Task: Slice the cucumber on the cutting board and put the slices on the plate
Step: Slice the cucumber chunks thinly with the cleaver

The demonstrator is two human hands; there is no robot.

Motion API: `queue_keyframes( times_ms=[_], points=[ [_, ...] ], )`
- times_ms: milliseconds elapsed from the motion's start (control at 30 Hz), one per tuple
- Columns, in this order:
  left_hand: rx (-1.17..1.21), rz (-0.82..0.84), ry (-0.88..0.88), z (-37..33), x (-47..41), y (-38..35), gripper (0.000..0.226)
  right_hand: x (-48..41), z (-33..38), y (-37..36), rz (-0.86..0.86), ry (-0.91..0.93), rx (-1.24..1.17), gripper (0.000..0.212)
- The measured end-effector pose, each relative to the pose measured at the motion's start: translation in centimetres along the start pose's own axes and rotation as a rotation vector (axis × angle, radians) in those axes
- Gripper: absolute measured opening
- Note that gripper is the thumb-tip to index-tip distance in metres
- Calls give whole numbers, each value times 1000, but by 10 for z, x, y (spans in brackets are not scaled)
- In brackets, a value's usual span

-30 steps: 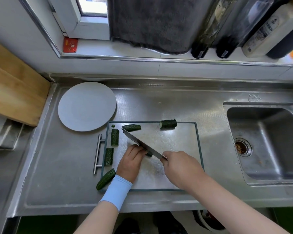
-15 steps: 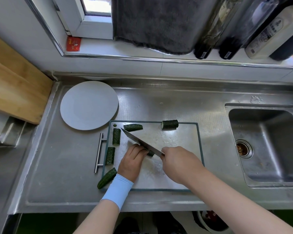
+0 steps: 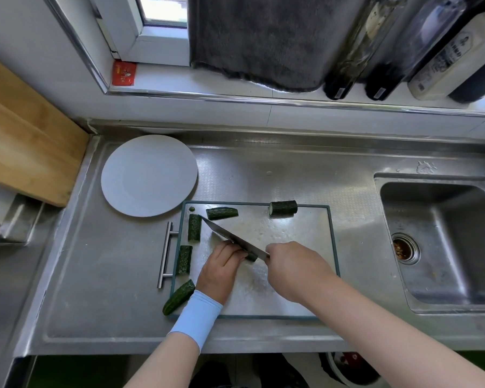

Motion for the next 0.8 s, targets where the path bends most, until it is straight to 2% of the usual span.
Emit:
queue_keyframes(
  times_ms=[600, 800],
  points=[
    [10, -2, 1, 0, -1, 1, 20, -2, -10, -15, -30, 22, -5, 14],
    [-2, 3, 1, 0, -1, 1, 20, 3, -22, -25, -68, 57, -35, 21]
  ],
)
Point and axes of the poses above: each hand's wrist, its own x-axis away from the middle knuckle, its own y-axis out of the back of the hand, z = x × y, the point moved 5 cm from there along -x, towards the middle knuckle, and after that the axes turned 11 degrees about y, right-handed, at the moved point
